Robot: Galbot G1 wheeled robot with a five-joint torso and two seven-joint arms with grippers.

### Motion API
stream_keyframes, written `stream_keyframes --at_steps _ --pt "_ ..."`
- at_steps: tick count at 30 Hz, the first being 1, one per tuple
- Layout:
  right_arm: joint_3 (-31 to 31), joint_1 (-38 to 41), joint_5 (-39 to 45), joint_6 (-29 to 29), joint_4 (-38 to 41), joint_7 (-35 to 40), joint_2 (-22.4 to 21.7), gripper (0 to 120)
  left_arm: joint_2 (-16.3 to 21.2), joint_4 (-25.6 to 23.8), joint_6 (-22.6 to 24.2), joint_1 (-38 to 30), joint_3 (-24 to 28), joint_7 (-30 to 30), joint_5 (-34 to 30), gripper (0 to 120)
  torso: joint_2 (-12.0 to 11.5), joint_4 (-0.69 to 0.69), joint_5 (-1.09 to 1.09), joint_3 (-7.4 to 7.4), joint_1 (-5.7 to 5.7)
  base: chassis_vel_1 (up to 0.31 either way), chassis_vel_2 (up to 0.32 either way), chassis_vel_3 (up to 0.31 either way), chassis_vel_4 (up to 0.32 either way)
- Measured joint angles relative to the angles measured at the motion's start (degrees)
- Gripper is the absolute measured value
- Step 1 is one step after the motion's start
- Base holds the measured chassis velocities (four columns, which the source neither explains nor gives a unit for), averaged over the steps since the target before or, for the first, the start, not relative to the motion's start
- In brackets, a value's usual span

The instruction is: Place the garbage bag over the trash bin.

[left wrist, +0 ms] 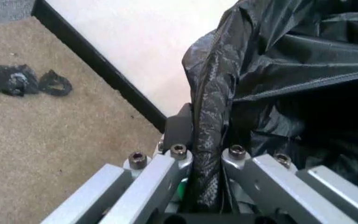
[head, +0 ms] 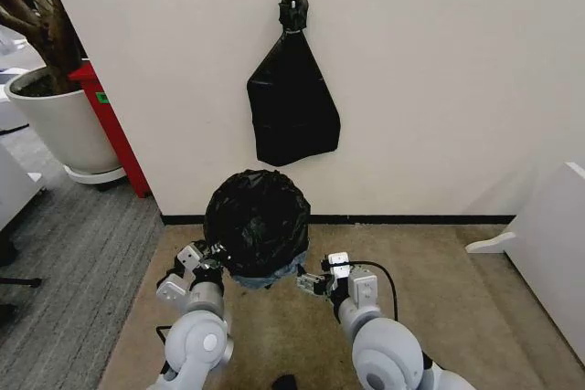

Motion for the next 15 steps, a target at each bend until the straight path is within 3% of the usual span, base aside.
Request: stream_keyframes --at_steps 6,15 --pt "-0.14 -0.36 -1.54 0.59 -0.95 -0.28 0.28 100 -0.63 0.18 0.0 0.17 0.15 0.02 0.09 1 0.0 0.0 0.01 0.0 0.0 0.0 0.0 0.0 0.0" --pt "-0.08 -3.31 -2.5 0.54 4.03 -0.56 0.03 100 -0.87 1.53 -0.19 -0.87 0.03 0.03 0.07 1 0.0 0.0 0.0 0.0 0.0 0.0 0.0 0.0 0.0"
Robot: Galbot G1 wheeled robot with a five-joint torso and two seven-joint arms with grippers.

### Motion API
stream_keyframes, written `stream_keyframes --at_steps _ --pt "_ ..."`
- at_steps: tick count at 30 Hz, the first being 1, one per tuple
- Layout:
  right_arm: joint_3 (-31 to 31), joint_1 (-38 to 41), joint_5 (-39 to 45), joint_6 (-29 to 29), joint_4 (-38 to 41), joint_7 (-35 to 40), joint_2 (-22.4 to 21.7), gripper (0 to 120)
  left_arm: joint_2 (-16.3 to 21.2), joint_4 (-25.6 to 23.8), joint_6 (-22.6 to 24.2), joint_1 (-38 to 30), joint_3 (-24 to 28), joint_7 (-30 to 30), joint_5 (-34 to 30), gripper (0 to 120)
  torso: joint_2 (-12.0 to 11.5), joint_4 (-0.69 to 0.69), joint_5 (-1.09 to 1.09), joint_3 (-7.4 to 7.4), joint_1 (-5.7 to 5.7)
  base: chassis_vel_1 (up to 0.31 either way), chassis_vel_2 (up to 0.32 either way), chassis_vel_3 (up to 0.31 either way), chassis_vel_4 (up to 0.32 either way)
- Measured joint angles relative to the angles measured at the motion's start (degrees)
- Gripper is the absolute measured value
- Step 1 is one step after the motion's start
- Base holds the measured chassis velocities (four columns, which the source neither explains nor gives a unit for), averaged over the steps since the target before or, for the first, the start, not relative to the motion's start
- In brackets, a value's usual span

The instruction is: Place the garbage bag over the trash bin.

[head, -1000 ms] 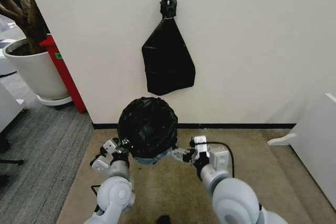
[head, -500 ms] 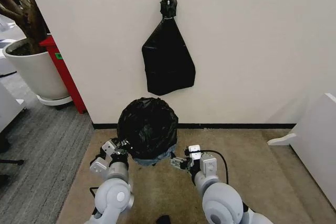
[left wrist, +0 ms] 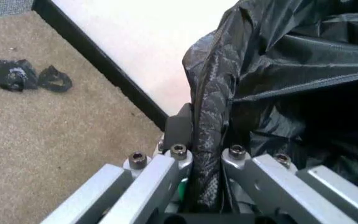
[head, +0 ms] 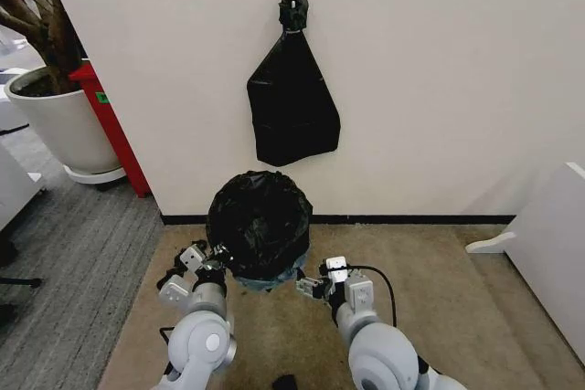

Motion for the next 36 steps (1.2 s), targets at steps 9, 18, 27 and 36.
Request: stream_keyframes --at_steps 9,18,27,36 --pt "-1.16 0.29 -0.68 -0.13 0.9 -0.2 0.47 100 -0.53 0.18 0.0 0.25 0.09 0.07 0.12 1 0.0 0.0 -0.01 0.0 0.0 0.0 0.0 0.0 0.0" --pt "-1.56 3.46 -2.59 1.47 -7.15 -1.33 1.83 100 -1.64 -1.88 0.38 1.55 0.79 -0.01 -0.64 1 0.0 0.0 0.01 0.0 0.0 0.0 0.0 0.0 0.0" --pt "-1.54 4.16 -4.72 3.54 -12.53 -2.58 2.17 100 -1.8 -4.71 0.58 3.3 0.58 -0.06 -1.2 1 0.0 0.0 0.0 0.0 0.0 0.0 0.0 0.0 0.0" --pt "-1.56 4.24 -5.65 4.32 -14.31 -2.96 2.5 100 -1.84 -5.39 0.61 3.68 0.11 -0.16 -1.58 1 0.0 0.0 0.0 0.0 0.0 0.0 0.0 0.0 0.0"
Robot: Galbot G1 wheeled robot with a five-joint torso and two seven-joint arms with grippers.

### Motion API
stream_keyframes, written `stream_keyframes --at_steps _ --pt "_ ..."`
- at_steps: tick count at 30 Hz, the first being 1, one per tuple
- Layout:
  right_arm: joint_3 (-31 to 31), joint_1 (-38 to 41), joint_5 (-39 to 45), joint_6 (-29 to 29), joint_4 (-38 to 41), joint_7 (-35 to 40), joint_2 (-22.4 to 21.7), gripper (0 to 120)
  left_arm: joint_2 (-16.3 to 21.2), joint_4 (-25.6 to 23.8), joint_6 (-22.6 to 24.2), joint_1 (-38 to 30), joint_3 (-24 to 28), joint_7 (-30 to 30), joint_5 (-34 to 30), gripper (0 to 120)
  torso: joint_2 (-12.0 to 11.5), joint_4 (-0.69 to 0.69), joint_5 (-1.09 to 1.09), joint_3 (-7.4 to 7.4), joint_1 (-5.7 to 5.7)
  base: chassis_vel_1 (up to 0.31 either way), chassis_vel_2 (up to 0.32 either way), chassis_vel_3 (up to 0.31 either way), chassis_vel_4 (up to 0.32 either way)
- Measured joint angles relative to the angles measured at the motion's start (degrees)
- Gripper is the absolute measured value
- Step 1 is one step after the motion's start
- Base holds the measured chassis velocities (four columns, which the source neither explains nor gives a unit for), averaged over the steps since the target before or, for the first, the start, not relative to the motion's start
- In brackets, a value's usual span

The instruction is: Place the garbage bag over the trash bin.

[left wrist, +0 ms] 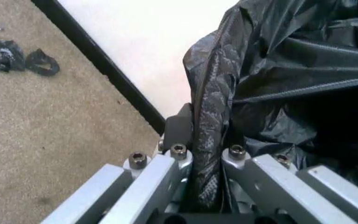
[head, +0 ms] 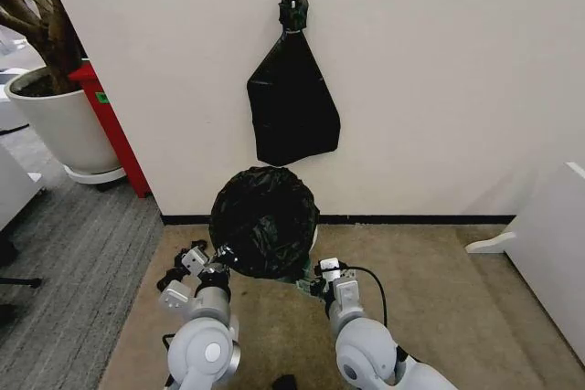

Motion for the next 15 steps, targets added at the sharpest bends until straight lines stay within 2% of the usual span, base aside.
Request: stream_keyframes --at_steps 6,13,15 --pt "0.26 -2.55 -0.66 0.03 3.36 -0.13 -0.56 100 0.27 0.87 0.0 -1.0 -0.47 -0.32 -0.35 1 0.0 0.0 0.0 0.0 0.0 0.0 0.0 0.0 0.0" --pt "0.36 -9.74 -3.17 0.19 14.94 -1.49 -1.99 100 1.26 3.77 -0.09 -3.14 -0.86 -0.63 -0.78 1 0.0 0.0 0.0 0.0 0.0 0.0 0.0 0.0 0.0" --pt "0.36 -10.24 -3.41 0.19 15.99 -1.59 -2.11 100 1.34 4.05 -0.11 -3.29 -0.86 -0.63 -0.78 1 0.0 -0.01 0.0 0.0 0.0 0.0 0.0 0.0 0.0"
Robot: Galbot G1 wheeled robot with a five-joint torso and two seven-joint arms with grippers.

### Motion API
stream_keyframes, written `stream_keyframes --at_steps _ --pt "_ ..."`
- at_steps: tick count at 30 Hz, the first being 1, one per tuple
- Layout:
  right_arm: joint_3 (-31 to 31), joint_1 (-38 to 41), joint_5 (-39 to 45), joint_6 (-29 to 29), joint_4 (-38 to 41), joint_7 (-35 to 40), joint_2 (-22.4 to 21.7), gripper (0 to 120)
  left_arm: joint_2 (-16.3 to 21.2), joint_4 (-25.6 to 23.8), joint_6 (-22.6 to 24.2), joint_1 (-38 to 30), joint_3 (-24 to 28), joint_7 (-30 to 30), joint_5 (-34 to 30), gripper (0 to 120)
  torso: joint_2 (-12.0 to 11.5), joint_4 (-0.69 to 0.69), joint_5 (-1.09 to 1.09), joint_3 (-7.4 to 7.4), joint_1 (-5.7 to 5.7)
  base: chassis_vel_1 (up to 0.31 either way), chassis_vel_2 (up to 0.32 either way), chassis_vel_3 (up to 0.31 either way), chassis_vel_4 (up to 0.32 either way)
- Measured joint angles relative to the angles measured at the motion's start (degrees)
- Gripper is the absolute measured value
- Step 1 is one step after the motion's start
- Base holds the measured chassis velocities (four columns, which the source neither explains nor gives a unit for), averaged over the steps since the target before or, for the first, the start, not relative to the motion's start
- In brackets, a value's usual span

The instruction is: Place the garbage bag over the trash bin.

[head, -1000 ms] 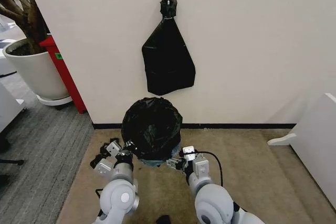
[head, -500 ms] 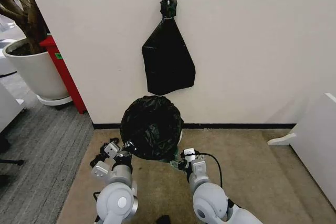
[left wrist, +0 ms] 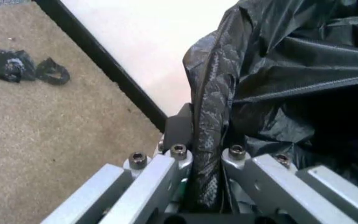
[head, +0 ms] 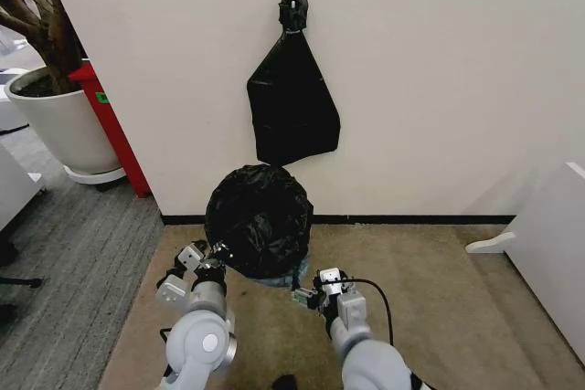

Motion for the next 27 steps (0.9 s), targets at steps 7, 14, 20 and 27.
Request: stream_keyframes --at_steps 7,14,20,27 --pt "1.16 -1.97 -5.59 2.65 9.27 -3.19 -1.14 100 1.19 2.13 -0.92 -0.49 1.54 1.19 3.9 1 0.0 -0.01 0.0 0.0 0.0 0.0 0.0 0.0 0.0" --pt "-0.8 11.01 -4.05 2.59 10.52 -4.79 -2.25 79 1.94 5.78 -3.85 -0.73 4.66 4.19 13.29 1 0.0 0.01 0.0 0.0 0.0 0.0 0.0 0.0 0.0" --pt "-9.23 21.9 5.49 0.4 1.52 1.75 -0.33 53 1.98 7.67 -4.4 -2.04 5.71 4.74 17.34 1 0.0 0.01 0.0 0.01 0.0 0.0 0.0 0.0 0.0" --pt "-13.13 26.29 9.77 -0.32 -6.03 4.93 2.11 34 1.78 7.73 -4.38 -1.96 5.89 4.77 17.83 1 0.0 0.0 0.0 0.01 0.0 0.0 0.0 0.0 0.0"
